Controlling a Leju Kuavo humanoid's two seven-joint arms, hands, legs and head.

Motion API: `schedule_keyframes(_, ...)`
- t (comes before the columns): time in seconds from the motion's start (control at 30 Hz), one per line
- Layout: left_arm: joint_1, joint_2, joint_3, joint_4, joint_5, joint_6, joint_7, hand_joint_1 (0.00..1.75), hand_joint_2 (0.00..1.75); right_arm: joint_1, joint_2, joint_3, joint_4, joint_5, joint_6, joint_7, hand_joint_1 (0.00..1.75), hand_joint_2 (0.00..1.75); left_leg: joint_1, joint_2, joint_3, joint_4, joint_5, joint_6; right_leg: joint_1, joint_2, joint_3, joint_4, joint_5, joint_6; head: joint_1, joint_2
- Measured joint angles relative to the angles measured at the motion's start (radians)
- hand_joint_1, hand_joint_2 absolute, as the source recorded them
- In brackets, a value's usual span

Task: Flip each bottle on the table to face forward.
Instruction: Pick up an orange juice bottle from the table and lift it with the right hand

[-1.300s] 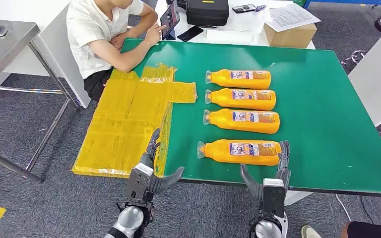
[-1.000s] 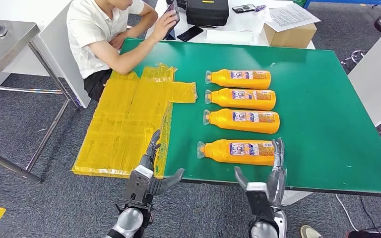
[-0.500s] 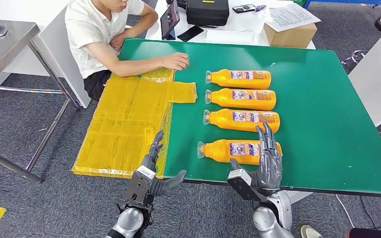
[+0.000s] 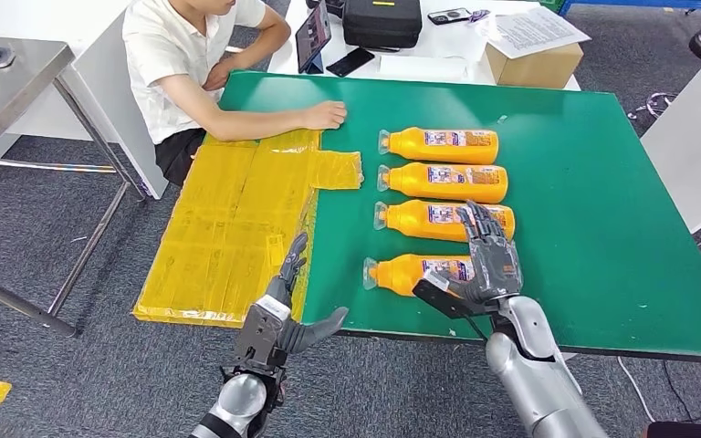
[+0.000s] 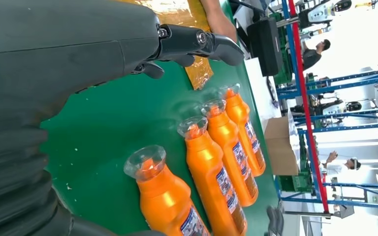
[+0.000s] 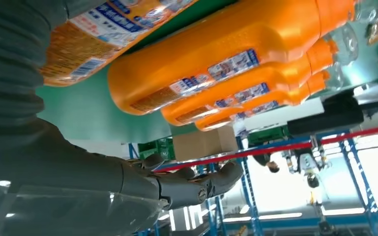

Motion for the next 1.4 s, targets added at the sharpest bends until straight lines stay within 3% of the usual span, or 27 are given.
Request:
schedule_keyframes(0.4,0.003,-0.001,0.0,-0.004,-0.007,-0.017,0.022,0.0,1.75,-0.038,-0.054,0.065,0.005,-0.084,0.183,0.056,0.0,1.75,0.0,0.0,0.003,0.0,0.0,0.0,0.0,0.0,0.003,-0.001,0.0,0.0,0.0,0.0)
schedule_keyframes(0.77,0.016,-0.001,-0.002,-0.017,-0.024,-0.029,0.035,0.0,1.75,0.03,-0.101,0.097,-0.079,-0.116,0.263,0.055,0.0,1.75,0.0,-0.001,0.005,0.0,0.0,0.001,0.0,-0.001,0.005,-0.001,0.0,0.0,0.0,0.0)
schedule_keyframes(0.9,0.017,-0.001,-0.005,-0.018,-0.025,-0.038,0.037,0.0,1.75,0.072,-0.124,0.1,-0.093,-0.189,0.315,0.022,0.0,1.75,0.0,-0.002,0.003,0.0,0.0,0.001,0.0,-0.002,0.004,-0.001,0.0,0.0,0.0,0.0)
schedule_keyframes(1.13,0.013,-0.001,-0.021,-0.018,-0.025,-0.051,0.035,0.0,1.75,0.09,-0.15,0.078,-0.09,-0.231,0.309,-0.031,0.0,1.75,0.0,-0.001,0.002,0.0,0.0,0.001,0.0,-0.002,0.003,-0.001,0.0,0.0,0.0,0.0)
schedule_keyframes(1.4,0.013,-0.001,-0.024,-0.018,-0.025,-0.052,0.039,0.0,1.75,0.092,-0.173,0.073,-0.084,-0.108,0.231,0.03,0.0,1.75,0.0,-0.001,0.001,0.0,0.0,0.001,0.0,-0.002,0.003,-0.001,0.0,0.0,0.0,0.0)
